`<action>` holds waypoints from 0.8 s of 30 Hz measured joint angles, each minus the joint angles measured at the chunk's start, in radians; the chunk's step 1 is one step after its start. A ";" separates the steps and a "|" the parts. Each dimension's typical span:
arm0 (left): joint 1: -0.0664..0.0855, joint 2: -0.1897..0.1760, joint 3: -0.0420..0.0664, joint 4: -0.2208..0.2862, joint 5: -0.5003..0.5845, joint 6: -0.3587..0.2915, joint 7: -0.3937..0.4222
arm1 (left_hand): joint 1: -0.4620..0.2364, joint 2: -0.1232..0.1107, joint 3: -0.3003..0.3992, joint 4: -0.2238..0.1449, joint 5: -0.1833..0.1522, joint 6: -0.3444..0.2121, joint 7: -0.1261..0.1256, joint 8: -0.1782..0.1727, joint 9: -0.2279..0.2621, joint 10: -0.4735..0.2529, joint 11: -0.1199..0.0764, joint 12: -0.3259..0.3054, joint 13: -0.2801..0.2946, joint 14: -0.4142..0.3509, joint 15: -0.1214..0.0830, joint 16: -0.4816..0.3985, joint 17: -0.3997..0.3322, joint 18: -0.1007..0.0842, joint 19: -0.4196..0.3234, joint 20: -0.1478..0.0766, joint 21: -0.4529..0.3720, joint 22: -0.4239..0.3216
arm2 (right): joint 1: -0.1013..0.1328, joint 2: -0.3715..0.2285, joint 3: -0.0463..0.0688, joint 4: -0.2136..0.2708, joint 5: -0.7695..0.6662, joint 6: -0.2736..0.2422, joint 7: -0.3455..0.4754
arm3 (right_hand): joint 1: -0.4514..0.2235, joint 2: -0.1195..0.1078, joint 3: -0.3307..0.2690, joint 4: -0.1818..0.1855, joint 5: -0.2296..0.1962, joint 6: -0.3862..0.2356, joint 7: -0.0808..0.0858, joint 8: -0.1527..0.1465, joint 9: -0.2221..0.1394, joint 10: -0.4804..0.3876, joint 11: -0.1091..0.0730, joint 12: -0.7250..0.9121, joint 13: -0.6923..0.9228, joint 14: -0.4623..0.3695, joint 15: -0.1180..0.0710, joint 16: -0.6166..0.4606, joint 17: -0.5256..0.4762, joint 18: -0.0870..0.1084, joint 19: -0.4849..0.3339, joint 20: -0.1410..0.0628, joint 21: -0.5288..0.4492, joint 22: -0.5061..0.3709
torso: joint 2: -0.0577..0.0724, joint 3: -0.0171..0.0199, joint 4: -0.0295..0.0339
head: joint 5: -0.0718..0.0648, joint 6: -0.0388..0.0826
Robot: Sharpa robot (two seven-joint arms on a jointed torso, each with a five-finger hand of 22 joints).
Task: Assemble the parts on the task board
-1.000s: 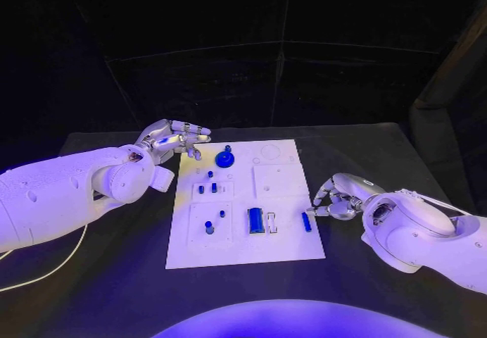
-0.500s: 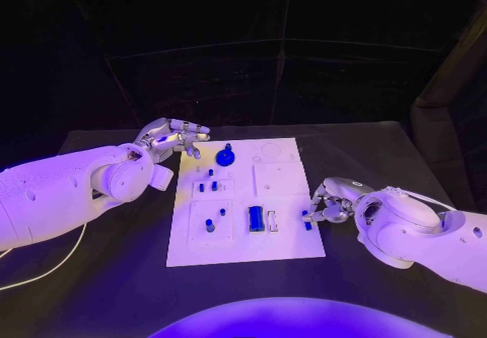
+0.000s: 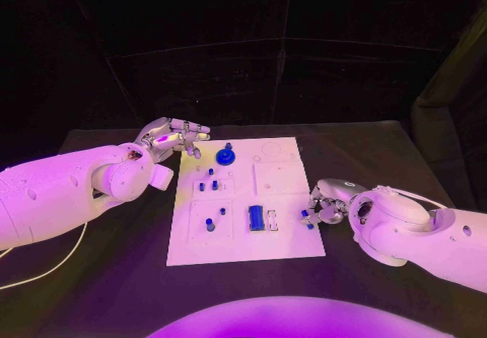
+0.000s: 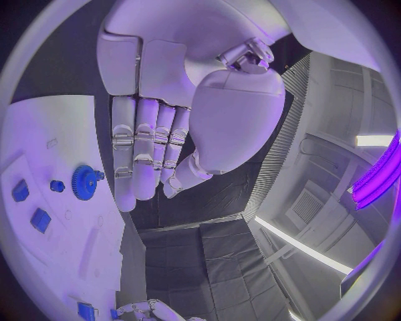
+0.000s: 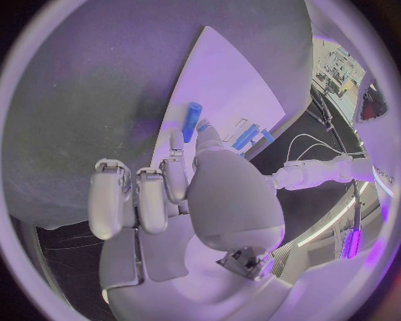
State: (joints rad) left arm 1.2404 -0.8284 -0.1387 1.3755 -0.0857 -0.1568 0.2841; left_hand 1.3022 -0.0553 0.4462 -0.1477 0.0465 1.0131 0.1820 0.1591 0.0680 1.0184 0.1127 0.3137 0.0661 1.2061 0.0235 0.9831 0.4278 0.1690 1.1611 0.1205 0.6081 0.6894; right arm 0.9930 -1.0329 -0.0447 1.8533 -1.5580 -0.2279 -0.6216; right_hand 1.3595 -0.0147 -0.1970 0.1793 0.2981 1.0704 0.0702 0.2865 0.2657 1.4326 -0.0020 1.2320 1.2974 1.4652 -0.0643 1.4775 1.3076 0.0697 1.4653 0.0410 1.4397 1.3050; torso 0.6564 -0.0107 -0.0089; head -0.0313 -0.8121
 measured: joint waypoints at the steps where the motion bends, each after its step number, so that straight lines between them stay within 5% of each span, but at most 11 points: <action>1: 0.000 0.000 0.000 0.000 0.000 0.000 0.000 | 0.000 0.000 0.000 0.000 0.000 0.000 0.000 0.000 0.000 0.000 0.000 0.000 0.000 0.000 0.000 0.000 0.000 0.000 0.000 0.000 0.000 0.000 | 0.000 0.002 0.000 -0.001 -0.003 0.003 -0.001 | 0.004 0.000 0.003 -0.003 0.000 0.001 0.000 0.000 0.001 0.000 0.000 0.000 0.000 0.000 0.000 0.000 0.000 0.000 0.000 0.000 0.000 0.000 | 0.000 -0.0001 0.0001 | 0.000 0.000; 3: 0.000 0.000 0.000 0.000 0.000 0.000 0.000 | 0.000 0.000 0.000 0.000 0.000 0.000 0.000 0.000 0.000 0.000 0.000 0.000 0.000 0.000 0.000 0.000 0.000 0.000 0.000 0.000 0.000 0.000 | 0.000 0.007 0.001 -0.002 -0.014 0.014 -0.002 | 0.027 0.003 0.012 -0.020 -0.020 0.003 0.000 -0.005 0.002 0.002 -0.002 0.001 0.004 0.003 -0.004 0.000 0.000 0.000 0.000 0.000 0.000 0.000 | 0.000 -0.0003 0.0001 | 0.000 -0.001; 6: 0.000 0.000 0.000 0.000 0.000 0.001 0.000 | 0.000 0.000 0.000 0.000 0.000 0.000 0.000 0.002 0.000 0.000 0.000 0.000 0.000 0.000 0.000 0.000 0.000 0.000 0.000 0.000 0.000 0.000 | 0.001 0.015 0.004 -0.002 -0.037 0.031 -0.004 | 0.078 -0.003 0.058 -0.067 -0.158 0.012 -0.002 -0.022 0.000 -0.004 -0.007 -0.012 0.084 0.000 -0.008 0.000 0.000 0.000 0.002 -0.006 0.000 -0.001 | 0.000 -0.0006 0.0002 | 0.000 -0.001; 9: 0.000 -0.001 0.000 0.000 0.000 0.002 0.000 | 0.000 0.000 0.000 0.000 0.000 0.000 0.000 0.004 0.000 0.000 0.000 0.000 0.000 0.000 0.000 0.000 -0.001 0.000 0.000 0.000 0.000 0.000 | 0.001 0.023 0.005 -0.002 -0.061 0.046 -0.006 | 0.088 -0.010 0.085 -0.086 -0.188 0.015 0.001 -0.029 -0.001 -0.004 -0.007 -0.016 0.084 0.000 -0.008 0.000 0.000 0.000 0.002 -0.006 0.000 -0.001 | 0.000 -0.0008 0.0002 | 0.000 -0.002; 17: -0.001 -0.002 0.000 0.000 0.000 0.004 -0.001 | 0.000 0.000 0.000 0.000 0.000 0.000 0.000 0.004 0.000 0.000 0.000 0.000 0.000 0.000 0.000 0.000 -0.001 0.000 0.000 0.000 0.000 0.000 | 0.001 0.035 0.007 -0.002 -0.105 0.069 -0.008 | 0.083 -0.005 0.123 -0.082 -0.144 0.022 0.004 -0.070 -0.001 -0.004 -0.007 -0.026 0.084 -0.001 -0.008 0.000 0.000 0.000 0.002 -0.006 0.000 -0.001 | 0.001 -0.0013 0.0026 | -0.002 -0.002; 24: -0.001 -0.004 0.000 0.001 0.000 0.004 -0.001 | 0.000 0.000 0.000 0.000 0.000 0.000 0.000 0.004 0.000 0.000 0.000 0.000 0.000 0.000 0.000 0.000 -0.001 0.000 0.000 0.000 0.000 0.000 | 0.000 0.039 0.007 0.002 -0.111 0.068 -0.009 | 0.060 0.017 0.164 -0.022 -0.007 0.026 0.009 -0.110 -0.001 -0.004 -0.007 -0.031 0.084 -0.001 -0.008 0.000 0.000 0.000 0.002 -0.006 0.000 -0.001 | 0.001 -0.0018 0.0033 | -0.002 -0.001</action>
State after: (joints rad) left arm 1.2397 -0.8321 -0.1388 1.3766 -0.0857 -0.1523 0.2831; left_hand 1.3023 -0.0552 0.4462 -0.1477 0.0465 1.0132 0.1820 0.1636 0.0680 1.0184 0.1127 0.3137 0.0661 1.2061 0.0235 0.9831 0.4269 0.1690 1.1612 0.1204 0.6081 0.6891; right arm 0.9930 -0.9934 -0.0378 1.8556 -1.6694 -0.1601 -0.6306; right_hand 1.4198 0.0022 -0.0330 0.1575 0.2912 1.0967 0.0790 0.1766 0.2649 1.4289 -0.0090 1.2005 1.3816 1.4646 -0.0722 1.4774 1.3074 0.0697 1.4669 0.0350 1.4398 1.3038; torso 0.6578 -0.0126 -0.0057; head -0.0330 -0.8127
